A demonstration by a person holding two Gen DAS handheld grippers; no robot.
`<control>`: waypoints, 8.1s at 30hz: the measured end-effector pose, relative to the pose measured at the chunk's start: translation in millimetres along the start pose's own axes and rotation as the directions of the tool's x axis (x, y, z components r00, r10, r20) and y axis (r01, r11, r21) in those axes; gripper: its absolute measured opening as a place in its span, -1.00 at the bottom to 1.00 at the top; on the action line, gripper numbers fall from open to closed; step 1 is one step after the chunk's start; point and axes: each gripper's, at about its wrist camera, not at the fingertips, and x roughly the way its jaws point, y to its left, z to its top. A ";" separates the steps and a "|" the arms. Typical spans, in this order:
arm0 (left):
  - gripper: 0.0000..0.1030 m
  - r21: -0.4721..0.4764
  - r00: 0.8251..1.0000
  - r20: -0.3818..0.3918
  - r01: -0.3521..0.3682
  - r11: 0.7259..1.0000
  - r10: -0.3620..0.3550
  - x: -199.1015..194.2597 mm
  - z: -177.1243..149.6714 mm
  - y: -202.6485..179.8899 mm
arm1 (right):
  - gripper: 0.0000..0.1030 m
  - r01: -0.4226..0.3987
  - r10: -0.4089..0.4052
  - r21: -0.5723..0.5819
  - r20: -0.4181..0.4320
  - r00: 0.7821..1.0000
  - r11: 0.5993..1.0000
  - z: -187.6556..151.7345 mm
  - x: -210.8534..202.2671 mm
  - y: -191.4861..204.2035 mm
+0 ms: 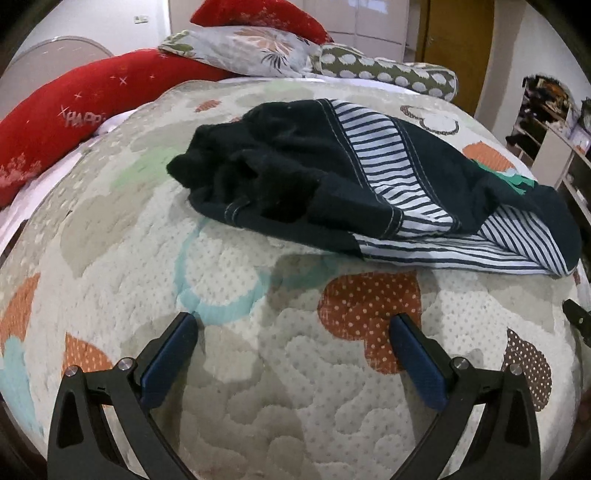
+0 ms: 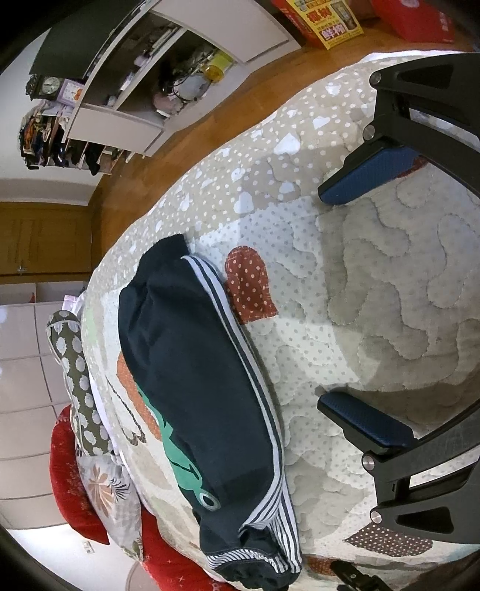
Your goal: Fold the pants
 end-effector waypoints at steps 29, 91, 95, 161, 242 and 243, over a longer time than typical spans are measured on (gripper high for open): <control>-0.86 -0.153 0.949 -0.126 0.269 0.951 -0.289 15.3 84.8 34.4 | 0.99 -0.085 0.082 0.054 0.050 0.995 0.995 -3.6 -6.5 -11.4; -0.47 -0.344 0.884 -0.140 0.379 0.859 -0.446 -77.6 -68.6 173.4 | -0.74 -0.348 0.402 0.268 -0.179 0.898 0.898 -48.8 -64.4 -81.0; -0.42 -0.288 0.898 -0.070 0.400 0.870 -0.435 -102.7 -64.9 191.1 | -0.24 -0.318 0.350 0.198 -0.154 0.924 0.927 -37.3 -79.4 -80.2; 0.15 -0.227 0.877 -0.084 0.445 0.866 -0.473 -55.8 42.2 106.3 | 0.21 -0.323 0.460 0.491 -0.188 0.868 0.809 142.1 55.5 -8.0; -0.86 -0.209 0.815 -0.245 0.485 0.849 -0.525 50.6 111.7 78.3 | -0.05 -0.318 0.336 0.225 -0.051 0.940 0.921 54.7 -22.4 -68.6; -0.86 -0.199 0.824 -0.236 0.478 0.856 -0.515 47.8 111.3 76.2 | -0.05 -0.308 0.326 0.217 -0.052 0.944 0.926 53.3 -22.8 -68.4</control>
